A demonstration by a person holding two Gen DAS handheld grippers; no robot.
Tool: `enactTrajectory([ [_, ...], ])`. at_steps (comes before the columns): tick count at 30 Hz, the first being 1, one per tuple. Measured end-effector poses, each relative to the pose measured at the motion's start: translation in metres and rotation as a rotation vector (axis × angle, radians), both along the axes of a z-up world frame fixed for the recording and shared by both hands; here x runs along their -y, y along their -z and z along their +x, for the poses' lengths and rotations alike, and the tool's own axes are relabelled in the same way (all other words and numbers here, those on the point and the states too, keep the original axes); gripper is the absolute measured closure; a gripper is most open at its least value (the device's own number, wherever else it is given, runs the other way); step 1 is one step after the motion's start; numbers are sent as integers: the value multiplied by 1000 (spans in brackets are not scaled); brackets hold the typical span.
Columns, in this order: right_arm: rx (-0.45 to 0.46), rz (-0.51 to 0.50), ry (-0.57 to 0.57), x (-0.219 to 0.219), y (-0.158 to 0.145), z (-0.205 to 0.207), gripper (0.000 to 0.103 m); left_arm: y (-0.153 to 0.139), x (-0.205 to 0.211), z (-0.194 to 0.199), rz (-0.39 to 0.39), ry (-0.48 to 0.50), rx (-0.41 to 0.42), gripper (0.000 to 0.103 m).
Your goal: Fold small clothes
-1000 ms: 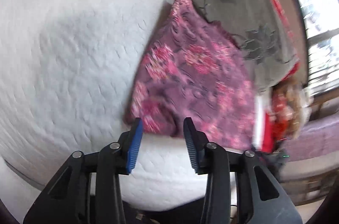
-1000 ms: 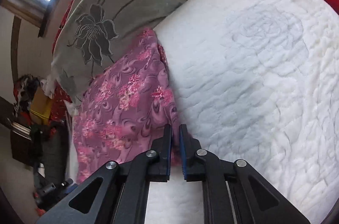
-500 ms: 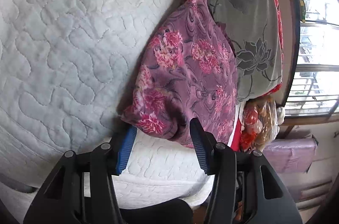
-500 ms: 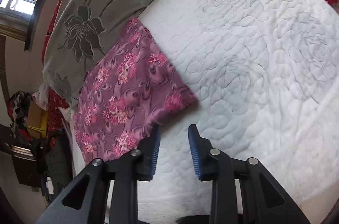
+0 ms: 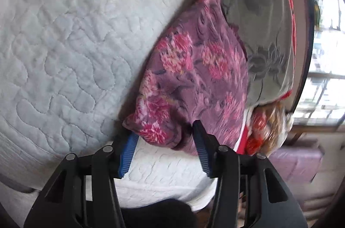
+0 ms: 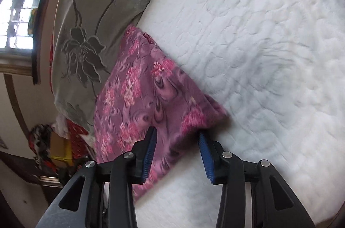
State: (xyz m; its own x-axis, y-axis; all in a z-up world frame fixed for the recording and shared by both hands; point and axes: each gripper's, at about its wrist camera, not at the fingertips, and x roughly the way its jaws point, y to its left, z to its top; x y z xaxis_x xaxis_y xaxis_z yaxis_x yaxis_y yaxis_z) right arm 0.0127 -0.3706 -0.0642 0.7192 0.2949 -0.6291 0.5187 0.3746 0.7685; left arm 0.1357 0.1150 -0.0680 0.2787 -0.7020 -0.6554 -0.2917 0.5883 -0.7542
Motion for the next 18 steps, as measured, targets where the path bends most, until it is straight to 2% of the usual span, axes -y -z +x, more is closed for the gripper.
enactTrajectory([
  [1, 8, -10, -6, 0, -1, 3, 73, 1, -2, -1, -6, -25, 3, 87],
  [2, 20, -37, -36, 1, -4, 9, 99, 1, -4, -2, -2, -37, 7, 95],
  [4, 57, -67, -80, 5, -14, 12, 98, 0, -11, -6, 9, -81, 6, 96],
  [6, 150, -114, -107, 14, -35, 7, 99, -3, -18, -11, 32, -122, 12, 96],
  [9, 188, -164, -132, 28, -49, 0, 100, -1, -13, -13, 97, -117, -4, 96],
  [11, 156, -183, -172, 33, -41, 1, 100, -4, -7, -13, 148, -102, 2, 96],
  [14, 47, -194, -215, 34, -15, 3, 99, -23, -5, -19, 196, -57, 40, 96],
  [17, 26, -197, -248, 34, -17, -2, 93, -56, -6, -28, 239, -12, 141, 96],
  [18, 11, -229, -234, 36, -25, -6, 93, -68, -5, -30, 258, 0, 186, 96],
])
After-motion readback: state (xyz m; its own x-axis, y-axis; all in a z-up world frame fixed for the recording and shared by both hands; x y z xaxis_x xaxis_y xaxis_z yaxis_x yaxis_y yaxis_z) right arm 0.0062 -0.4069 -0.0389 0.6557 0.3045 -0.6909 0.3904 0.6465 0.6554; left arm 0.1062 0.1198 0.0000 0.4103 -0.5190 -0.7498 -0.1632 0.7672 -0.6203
